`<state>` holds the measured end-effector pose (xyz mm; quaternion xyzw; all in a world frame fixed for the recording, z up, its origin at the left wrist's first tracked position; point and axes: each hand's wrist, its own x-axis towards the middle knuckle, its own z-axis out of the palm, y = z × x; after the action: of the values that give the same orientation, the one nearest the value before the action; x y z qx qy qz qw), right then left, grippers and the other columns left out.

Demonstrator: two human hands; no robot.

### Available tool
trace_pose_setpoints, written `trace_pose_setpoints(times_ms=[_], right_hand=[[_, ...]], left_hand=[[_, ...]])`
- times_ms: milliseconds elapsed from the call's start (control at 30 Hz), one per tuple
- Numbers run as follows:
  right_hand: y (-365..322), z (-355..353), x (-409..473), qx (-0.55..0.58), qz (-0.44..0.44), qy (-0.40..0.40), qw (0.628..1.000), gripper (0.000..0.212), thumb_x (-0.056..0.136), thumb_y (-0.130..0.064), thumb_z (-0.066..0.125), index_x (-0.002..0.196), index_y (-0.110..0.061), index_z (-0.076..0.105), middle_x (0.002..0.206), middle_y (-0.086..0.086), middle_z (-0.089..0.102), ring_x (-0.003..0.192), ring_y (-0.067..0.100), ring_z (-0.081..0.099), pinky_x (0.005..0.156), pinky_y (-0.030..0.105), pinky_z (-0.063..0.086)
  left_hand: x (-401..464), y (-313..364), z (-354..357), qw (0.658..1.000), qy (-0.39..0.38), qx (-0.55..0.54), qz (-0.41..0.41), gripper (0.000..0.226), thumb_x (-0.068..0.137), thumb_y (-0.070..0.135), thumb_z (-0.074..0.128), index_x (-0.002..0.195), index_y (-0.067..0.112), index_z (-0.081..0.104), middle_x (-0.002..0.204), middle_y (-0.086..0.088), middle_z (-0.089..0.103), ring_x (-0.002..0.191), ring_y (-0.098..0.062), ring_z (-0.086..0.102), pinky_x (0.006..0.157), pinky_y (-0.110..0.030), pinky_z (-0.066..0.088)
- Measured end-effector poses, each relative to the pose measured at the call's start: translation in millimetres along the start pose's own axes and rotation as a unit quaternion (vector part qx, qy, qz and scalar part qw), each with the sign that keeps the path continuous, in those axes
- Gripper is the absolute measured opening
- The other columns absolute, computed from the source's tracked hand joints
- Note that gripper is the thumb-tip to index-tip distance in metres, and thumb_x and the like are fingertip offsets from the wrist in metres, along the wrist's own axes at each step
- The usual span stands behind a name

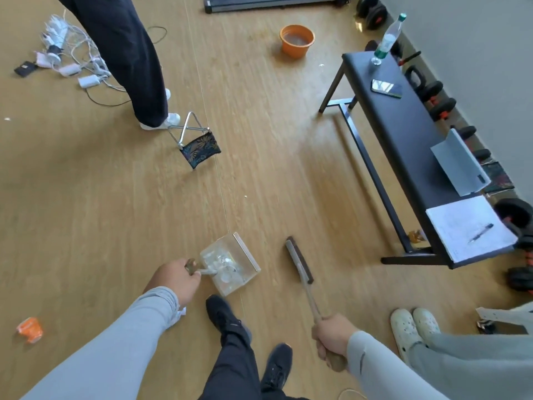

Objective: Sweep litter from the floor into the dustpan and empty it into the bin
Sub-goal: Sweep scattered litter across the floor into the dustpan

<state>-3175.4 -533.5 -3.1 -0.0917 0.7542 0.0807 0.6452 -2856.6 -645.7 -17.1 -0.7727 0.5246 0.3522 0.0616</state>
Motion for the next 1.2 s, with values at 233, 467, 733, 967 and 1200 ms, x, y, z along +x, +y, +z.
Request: trace_pose_setpoints(times_ms=[233,467,733,967,1200], right_hand=[[-64,-34,-52,0.133,-0.015,-0.003,0.991,0.022,0.092,0.0,0.05,0.107,-0.012,0.059,0.058,0.01,0.047,0.042,0.017,0.036,0.044,0.017,0.026],[-117,-74,-61,0.194,-0.035,0.054,0.979,0.032,0.097,-0.005,0.051,0.126,-0.017,0.053,0.061,0.009,0.05,0.042,0.015,0.04,0.04,0.021,0.032],[-149,-129,-43,0.308,-0.02,0.074,0.948,0.005,0.097,-0.014,0.054,0.095,-0.009,0.054,0.059,0.005,0.05,0.043,0.015,0.045,0.038,0.021,0.038],[-248,-186,8,0.412,0.001,0.05,0.91,0.004,0.094,-0.009,0.053,0.097,-0.01,0.053,0.062,0.001,0.047,0.039,0.01,0.046,0.033,0.016,0.043],[-433,-244,59,0.535,-0.061,0.0,0.843,0.006,0.089,-0.006,0.052,0.086,-0.011,0.052,0.066,0.003,0.053,0.028,0.015,0.051,0.033,0.017,0.043]], left_hand=[[45,6,-29,0.998,-0.02,-0.056,-0.027,0.031,0.095,0.033,0.057,0.124,0.023,0.065,0.1,-0.002,0.068,0.079,-0.023,0.057,0.071,-0.027,0.045],[72,15,-68,0.994,-0.004,-0.102,-0.023,0.025,0.094,0.031,0.061,0.116,0.022,0.069,0.09,0.001,0.065,0.08,-0.025,0.061,0.073,-0.029,0.047],[96,43,-80,0.994,0.015,-0.103,-0.029,0.02,0.092,0.031,0.064,0.108,0.021,0.071,0.086,-0.003,0.067,0.079,-0.029,0.061,0.073,-0.031,0.048],[107,83,-90,0.988,0.031,-0.123,-0.085,0.015,0.092,0.032,0.065,0.104,0.024,0.07,0.082,-0.004,0.066,0.077,-0.029,0.059,0.071,-0.032,0.044],[131,138,-100,0.976,0.039,-0.131,-0.171,0.009,0.085,0.028,0.076,0.088,0.03,0.067,0.097,-0.004,0.069,0.094,-0.03,0.063,0.087,-0.038,0.046]])
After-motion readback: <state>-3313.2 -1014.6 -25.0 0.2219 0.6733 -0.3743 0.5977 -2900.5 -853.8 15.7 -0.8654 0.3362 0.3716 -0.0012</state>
